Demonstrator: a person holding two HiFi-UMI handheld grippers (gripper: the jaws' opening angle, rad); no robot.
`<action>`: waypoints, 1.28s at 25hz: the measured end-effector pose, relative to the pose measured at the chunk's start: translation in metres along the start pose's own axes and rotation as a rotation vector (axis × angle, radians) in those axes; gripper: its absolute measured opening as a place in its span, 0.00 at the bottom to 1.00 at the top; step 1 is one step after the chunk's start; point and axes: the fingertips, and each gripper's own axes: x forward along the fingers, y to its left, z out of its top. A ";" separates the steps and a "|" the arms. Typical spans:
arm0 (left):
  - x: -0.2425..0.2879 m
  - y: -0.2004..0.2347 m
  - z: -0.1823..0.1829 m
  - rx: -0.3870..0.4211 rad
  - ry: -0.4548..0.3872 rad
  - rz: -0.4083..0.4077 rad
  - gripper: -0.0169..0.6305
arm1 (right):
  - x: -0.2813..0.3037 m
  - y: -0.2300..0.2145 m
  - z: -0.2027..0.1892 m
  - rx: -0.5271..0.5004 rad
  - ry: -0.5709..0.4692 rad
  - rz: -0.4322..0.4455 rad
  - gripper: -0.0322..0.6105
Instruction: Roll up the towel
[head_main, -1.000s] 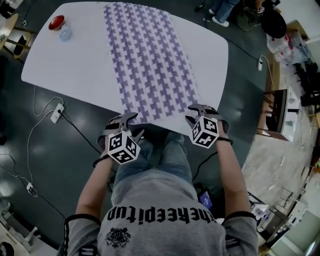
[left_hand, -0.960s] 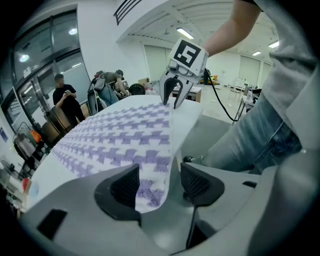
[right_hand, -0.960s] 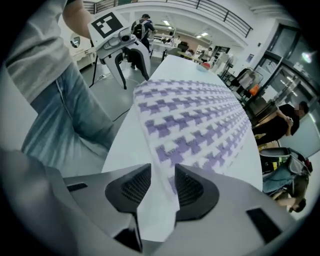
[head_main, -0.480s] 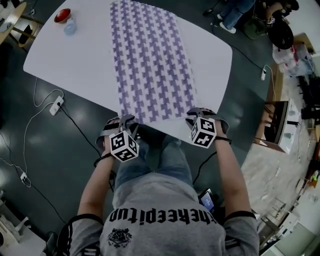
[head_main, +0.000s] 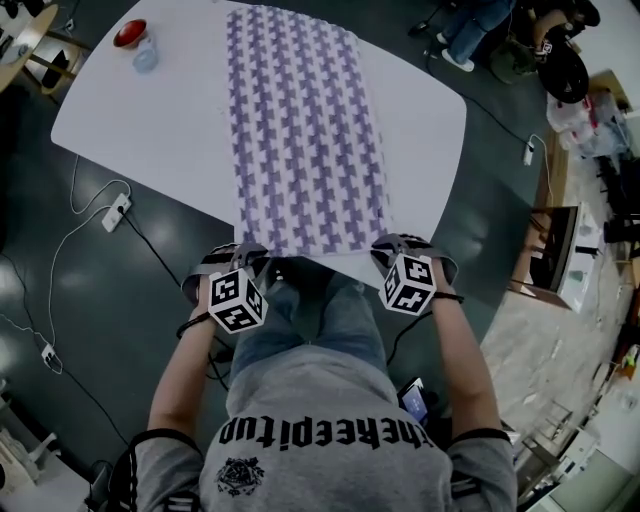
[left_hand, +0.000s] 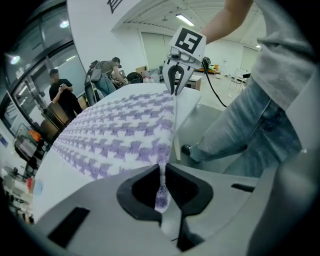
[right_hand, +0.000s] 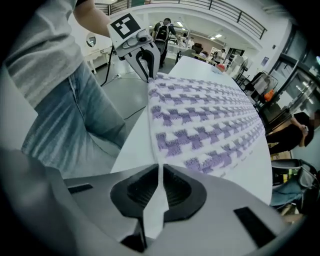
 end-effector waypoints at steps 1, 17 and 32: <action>0.000 -0.001 -0.002 0.005 0.003 -0.028 0.08 | 0.001 0.002 0.001 0.003 -0.003 0.021 0.10; -0.019 0.012 -0.001 -0.128 -0.084 -0.210 0.09 | -0.013 -0.042 0.019 0.082 -0.038 -0.080 0.10; -0.040 0.044 0.009 -0.077 -0.124 -0.146 0.14 | 0.016 -0.077 0.021 0.080 0.029 -0.123 0.10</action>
